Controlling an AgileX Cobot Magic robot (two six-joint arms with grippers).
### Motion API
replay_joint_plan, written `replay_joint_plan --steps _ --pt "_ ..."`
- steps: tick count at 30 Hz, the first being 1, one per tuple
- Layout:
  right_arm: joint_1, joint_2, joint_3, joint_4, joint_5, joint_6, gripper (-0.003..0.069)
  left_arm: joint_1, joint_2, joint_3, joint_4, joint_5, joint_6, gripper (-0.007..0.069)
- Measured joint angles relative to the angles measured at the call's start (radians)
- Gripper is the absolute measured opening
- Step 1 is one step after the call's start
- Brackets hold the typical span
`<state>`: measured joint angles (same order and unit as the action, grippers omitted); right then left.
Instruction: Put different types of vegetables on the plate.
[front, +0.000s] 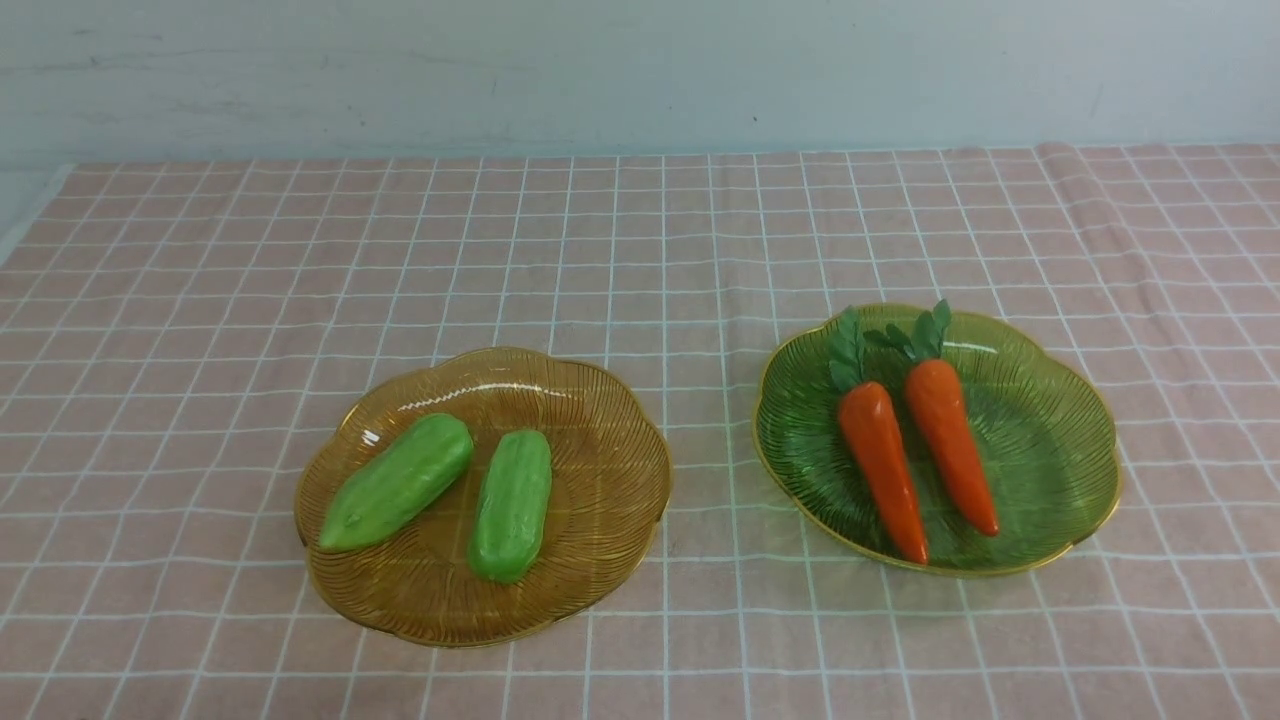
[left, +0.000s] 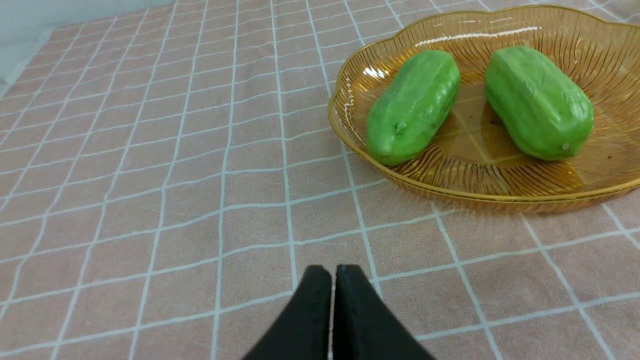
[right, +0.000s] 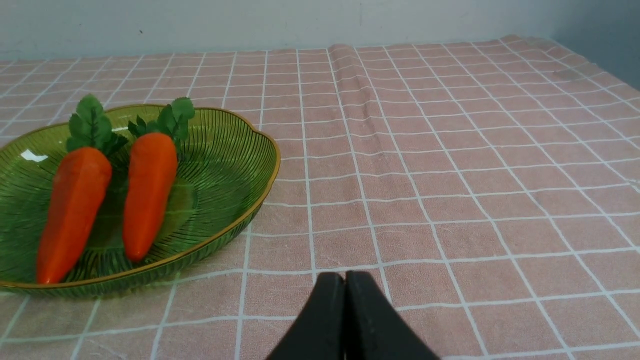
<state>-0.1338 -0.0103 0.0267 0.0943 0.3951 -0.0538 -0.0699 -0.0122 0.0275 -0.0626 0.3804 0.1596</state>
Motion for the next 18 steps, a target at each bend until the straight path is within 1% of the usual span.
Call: replay_joint_plan --steps 18 --pt "0.000 0.000 -0.001 0.003 0.000 -0.009 -0.0015 0.000 0.000 0.000 0.000 0.000 0.000 -0.0003"
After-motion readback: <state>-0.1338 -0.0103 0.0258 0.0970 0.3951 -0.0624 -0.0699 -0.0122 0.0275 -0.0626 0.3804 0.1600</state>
